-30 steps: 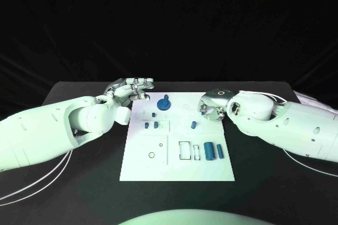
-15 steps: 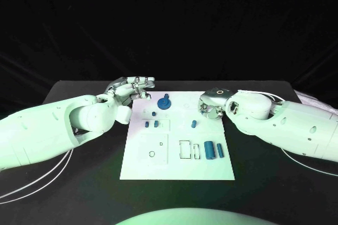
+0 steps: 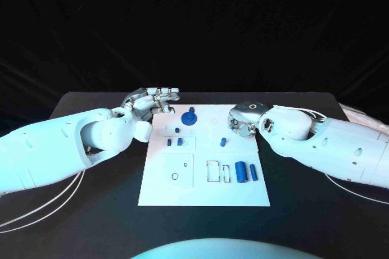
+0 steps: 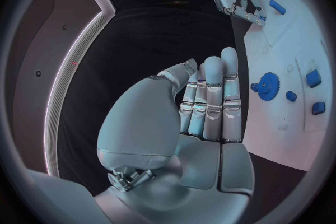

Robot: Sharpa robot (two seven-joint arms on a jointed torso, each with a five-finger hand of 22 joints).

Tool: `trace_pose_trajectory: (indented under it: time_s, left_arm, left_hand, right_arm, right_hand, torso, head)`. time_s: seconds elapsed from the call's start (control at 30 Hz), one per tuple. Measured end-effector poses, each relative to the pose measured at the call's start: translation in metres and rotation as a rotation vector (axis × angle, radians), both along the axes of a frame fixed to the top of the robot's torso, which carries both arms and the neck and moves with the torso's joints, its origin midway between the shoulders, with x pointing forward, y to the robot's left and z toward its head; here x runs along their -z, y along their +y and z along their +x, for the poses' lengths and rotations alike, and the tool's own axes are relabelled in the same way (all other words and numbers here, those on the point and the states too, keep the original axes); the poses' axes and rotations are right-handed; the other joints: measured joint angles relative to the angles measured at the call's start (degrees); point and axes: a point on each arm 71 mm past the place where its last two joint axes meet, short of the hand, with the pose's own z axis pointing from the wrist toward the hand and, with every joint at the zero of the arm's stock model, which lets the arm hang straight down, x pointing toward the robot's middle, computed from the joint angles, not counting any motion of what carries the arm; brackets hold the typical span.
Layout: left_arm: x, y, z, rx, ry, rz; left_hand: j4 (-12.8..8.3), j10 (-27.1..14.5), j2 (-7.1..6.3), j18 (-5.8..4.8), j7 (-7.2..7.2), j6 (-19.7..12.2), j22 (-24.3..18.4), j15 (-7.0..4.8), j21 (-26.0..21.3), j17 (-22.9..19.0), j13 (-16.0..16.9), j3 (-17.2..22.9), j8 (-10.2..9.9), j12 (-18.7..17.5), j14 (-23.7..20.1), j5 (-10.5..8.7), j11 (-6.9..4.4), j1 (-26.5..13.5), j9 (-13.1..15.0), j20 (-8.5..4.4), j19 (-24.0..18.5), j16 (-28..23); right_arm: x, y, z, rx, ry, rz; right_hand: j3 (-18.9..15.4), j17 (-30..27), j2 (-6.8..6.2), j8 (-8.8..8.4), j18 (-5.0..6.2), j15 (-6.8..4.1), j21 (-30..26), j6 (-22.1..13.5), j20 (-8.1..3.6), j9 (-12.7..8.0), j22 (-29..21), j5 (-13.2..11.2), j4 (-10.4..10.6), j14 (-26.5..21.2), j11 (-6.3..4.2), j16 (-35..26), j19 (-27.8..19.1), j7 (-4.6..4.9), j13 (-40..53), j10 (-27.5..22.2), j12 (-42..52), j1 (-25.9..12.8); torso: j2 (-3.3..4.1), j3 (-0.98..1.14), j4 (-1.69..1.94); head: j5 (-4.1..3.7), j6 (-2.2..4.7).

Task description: Assemble the parts on the task board

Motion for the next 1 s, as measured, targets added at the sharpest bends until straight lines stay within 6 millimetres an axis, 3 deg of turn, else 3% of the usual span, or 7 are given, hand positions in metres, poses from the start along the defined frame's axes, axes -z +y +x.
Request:
trace_pose_trajectory:
  time_s: [0.63,1.0]
  left_arm:
    - [0.000,0.000,0.000,0.008,-0.006,0.007]
    - [0.000,0.001,0.001,0.012,-0.009,0.011]
  left_hand:
    - [-0.2,-0.2,0.00,0.00,0.00,0.0,-0.1,0.00,0.0,-0.2,0.0,-0.2,0.0,0.3,0.0,0.00,0.20,0.0,0.0,0.00,0.0,0.0]
    - [-0.2,-0.4,0.00,0.00,0.00,0.0,-0.2,0.20,-0.2,-0.2,0.0,-0.2,0.0,0.3,-0.2,0.00,0.00,0.0,0.0,0.00,0.0,0.0]
  right_arm:
    - [-0.013,-0.008,-0.012,-0.005,-0.056,0.076]
    - [-0.025,-0.001,-0.026,-0.035,-0.065,0.134]
  right_hand:
    - [-0.1,-0.2,0.00,-0.01,0.00,0.00,0.0,0.0,-0.07,0.1,0.2,-0.3,-0.1,0.0,0.24,0.0,0.1,-0.01,0.0,0.2,0.0,0.0]
    - [-0.3,-0.3,-0.01,-0.07,0.00,0.01,0.3,0.0,-0.07,0.1,0.3,-0.4,0.1,0.0,0.19,-0.2,0.1,-0.02,-0.1,0.4,0.0,0.0]
  torso:
    - [-0.02,0.01,-0.03]
    - [0.01,0.02,-0.03]
  head:
    - [0.01,0.05]
    - [0.20,0.01]
